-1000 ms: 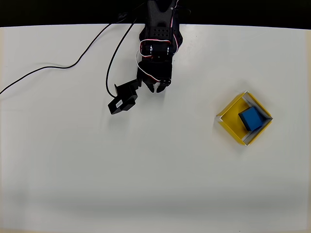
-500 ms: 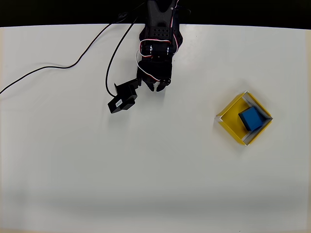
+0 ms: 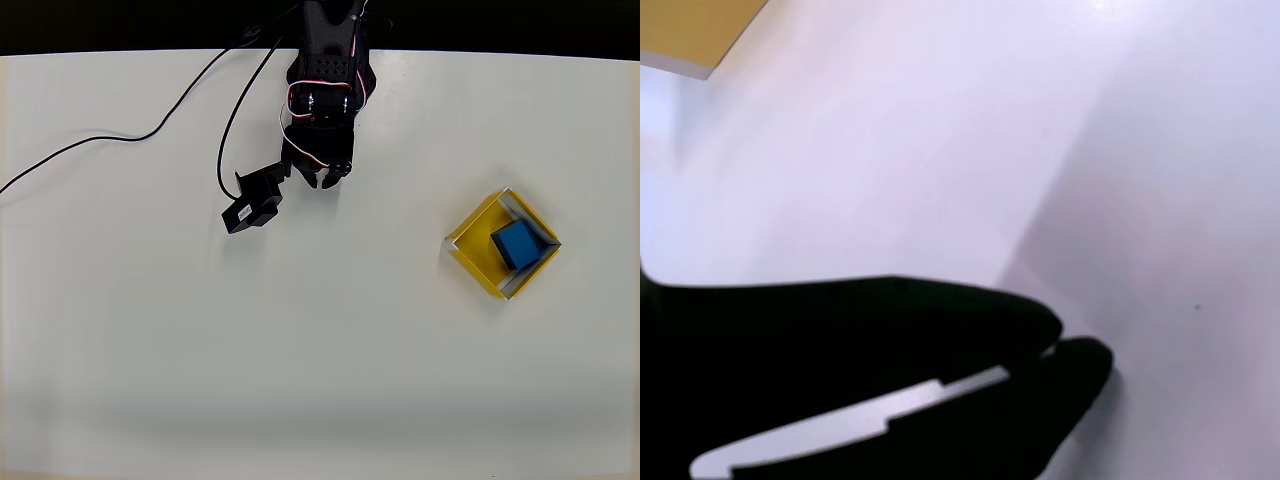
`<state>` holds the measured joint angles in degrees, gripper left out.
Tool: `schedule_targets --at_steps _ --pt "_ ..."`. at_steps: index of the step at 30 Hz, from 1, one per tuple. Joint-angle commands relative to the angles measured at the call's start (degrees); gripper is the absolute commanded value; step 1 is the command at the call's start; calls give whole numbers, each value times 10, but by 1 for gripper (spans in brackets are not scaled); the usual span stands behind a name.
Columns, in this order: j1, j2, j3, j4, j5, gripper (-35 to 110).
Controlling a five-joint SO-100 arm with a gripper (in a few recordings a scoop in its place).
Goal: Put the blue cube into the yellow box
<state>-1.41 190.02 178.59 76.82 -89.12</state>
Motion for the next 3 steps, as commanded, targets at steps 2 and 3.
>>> schedule_targets --at_steps 2,3 --pt "-5 14 16 7 -8 2" --pt "-5 14 16 7 -8 2"
